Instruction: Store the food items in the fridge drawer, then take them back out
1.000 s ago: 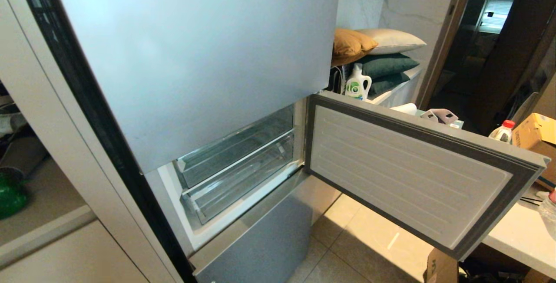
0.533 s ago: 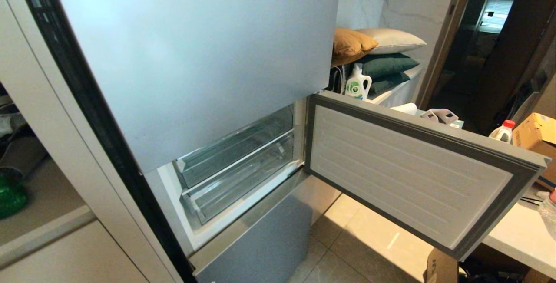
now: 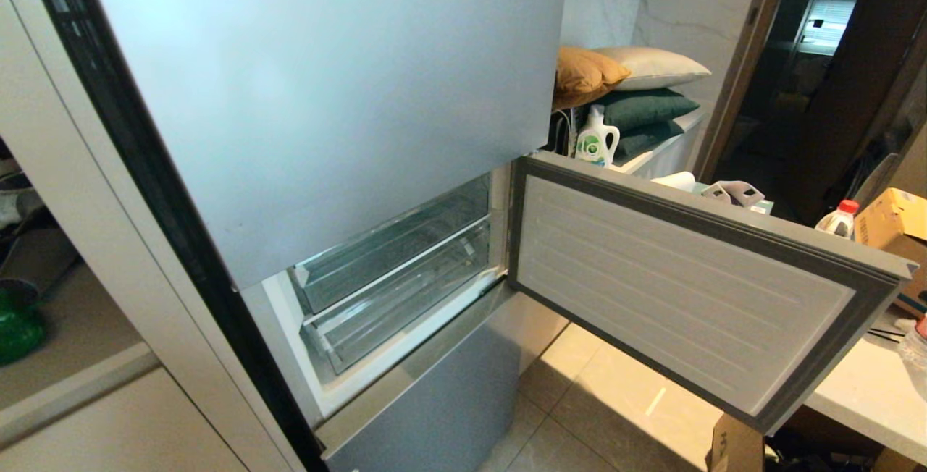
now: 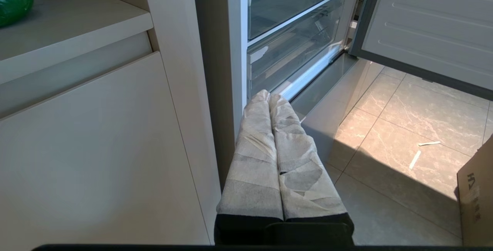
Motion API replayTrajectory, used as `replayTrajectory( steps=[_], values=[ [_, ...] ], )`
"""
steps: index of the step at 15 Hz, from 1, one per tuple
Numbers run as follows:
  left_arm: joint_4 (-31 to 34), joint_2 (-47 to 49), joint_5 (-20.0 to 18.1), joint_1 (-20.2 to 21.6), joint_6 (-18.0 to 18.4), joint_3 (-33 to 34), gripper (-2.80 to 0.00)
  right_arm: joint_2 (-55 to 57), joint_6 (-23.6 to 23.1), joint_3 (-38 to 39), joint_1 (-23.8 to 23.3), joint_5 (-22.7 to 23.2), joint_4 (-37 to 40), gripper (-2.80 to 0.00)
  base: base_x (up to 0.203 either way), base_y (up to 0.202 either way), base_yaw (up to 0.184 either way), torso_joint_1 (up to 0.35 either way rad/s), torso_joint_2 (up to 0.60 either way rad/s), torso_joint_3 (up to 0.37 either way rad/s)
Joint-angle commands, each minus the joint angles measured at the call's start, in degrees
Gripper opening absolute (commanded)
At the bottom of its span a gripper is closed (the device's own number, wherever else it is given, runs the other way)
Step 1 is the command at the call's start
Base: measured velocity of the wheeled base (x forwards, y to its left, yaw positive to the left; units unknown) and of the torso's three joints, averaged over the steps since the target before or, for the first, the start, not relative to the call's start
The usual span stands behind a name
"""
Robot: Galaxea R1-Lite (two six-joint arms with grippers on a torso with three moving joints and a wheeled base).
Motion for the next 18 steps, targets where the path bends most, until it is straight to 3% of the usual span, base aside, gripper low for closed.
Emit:
replayTrajectory(
  steps=[1, 6, 14, 18],
  values=[
    [0.0, 0.0, 0.0, 0.0, 0.0, 0.6, -2.8, 1.3, 0.1, -0.9, -0.6, 0.8, -0.2, -2.8, 0.0, 0.0, 0.0, 0.0, 0.0, 0.0],
    [0.0, 0.0, 0.0, 0.0, 0.0, 0.6, -2.8, 2.7, 0.1, -1.6, -1.7, 6.8, -0.2, -2.8, 0.0, 0.0, 0.0, 0.0, 0.0, 0.0],
    [0.0, 0.0, 0.0, 0.0, 0.0, 0.6, -2.8, 3.7, 0.2, -1.7, -2.1, 9.4, -0.1, -2.8, 0.0, 0.0, 0.0, 0.0, 0.0, 0.0],
    [0.0, 0.0, 0.1, 0.0, 0.0, 0.6, -2.8, -0.8, 0.2, 2.5, -2.2, 10.7, 0.0, -2.8, 0.0, 0.0, 0.0, 0.0, 0.0, 0.0]
  ],
)
